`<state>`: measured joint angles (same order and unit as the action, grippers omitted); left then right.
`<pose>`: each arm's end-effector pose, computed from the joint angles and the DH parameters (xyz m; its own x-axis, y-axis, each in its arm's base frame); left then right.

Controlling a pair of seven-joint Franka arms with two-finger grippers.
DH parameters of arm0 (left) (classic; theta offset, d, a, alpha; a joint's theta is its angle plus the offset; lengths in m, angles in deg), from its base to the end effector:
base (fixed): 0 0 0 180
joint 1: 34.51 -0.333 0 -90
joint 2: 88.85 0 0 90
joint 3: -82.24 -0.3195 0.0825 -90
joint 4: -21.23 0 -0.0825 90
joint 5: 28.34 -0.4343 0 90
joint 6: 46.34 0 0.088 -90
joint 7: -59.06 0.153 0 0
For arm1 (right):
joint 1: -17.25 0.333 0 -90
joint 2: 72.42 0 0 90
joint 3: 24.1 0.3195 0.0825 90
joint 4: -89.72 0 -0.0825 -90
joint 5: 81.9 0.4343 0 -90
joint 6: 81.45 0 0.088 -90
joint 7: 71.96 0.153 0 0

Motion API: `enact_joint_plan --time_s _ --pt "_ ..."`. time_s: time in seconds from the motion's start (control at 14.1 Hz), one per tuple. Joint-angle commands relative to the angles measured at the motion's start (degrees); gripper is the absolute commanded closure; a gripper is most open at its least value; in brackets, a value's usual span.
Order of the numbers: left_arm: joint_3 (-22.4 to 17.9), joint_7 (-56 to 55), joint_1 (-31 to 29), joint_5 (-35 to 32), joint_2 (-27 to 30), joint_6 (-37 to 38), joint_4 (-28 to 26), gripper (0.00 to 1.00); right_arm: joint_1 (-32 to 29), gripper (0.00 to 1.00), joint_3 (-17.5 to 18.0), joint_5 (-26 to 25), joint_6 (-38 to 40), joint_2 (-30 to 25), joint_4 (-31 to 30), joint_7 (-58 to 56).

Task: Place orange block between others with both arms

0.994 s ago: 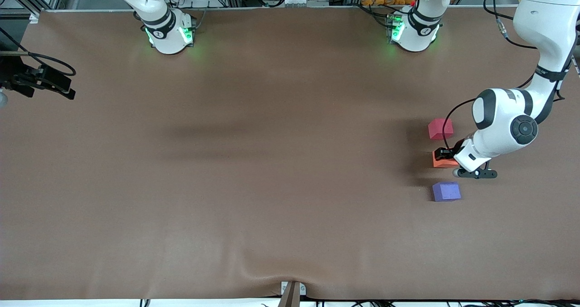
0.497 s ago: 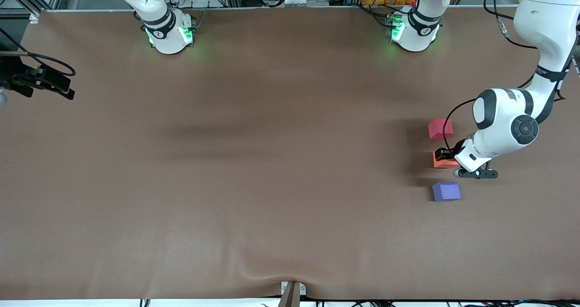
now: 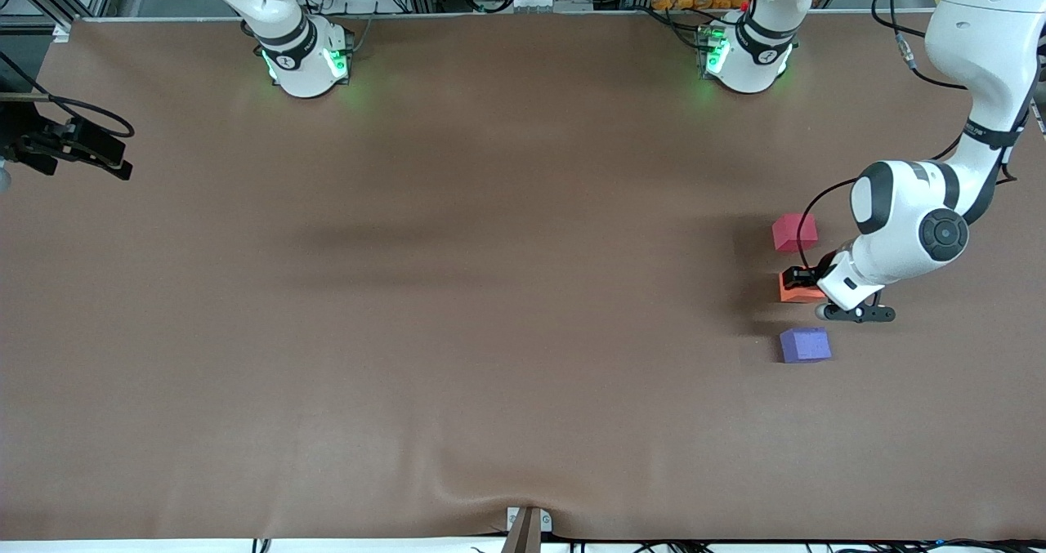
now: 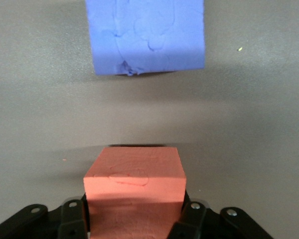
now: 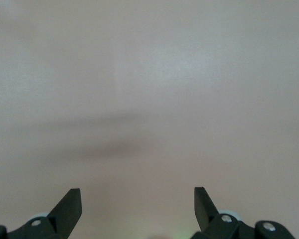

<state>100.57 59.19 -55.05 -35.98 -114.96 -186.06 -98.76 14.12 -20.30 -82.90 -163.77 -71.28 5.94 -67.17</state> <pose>0.6008 0.0163 0.1210 0.9957 -0.0470 -0.0798 -0.0421 -0.9972 0.0617 0.5951 0.0037 0.6146 0.9963 -0.0741 -0.0438 -0.0733 -0.9971 0.0198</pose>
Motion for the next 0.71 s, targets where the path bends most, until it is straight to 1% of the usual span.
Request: enact_joint_plan --time_s 0.0,0.64 --pt "0.0 -0.1 0.1 0.0 -1.3 -0.6 1.1 1.0 -1.2 0.0 0.9 -0.9 0.3 0.2 0.8 -0.4" --pt "0.0 0.0 0.1 -0.1 -1.8 -0.6 2.6 1.0 -1.3 0.0 0.9 -0.8 0.4 0.2 0.8 -0.4"
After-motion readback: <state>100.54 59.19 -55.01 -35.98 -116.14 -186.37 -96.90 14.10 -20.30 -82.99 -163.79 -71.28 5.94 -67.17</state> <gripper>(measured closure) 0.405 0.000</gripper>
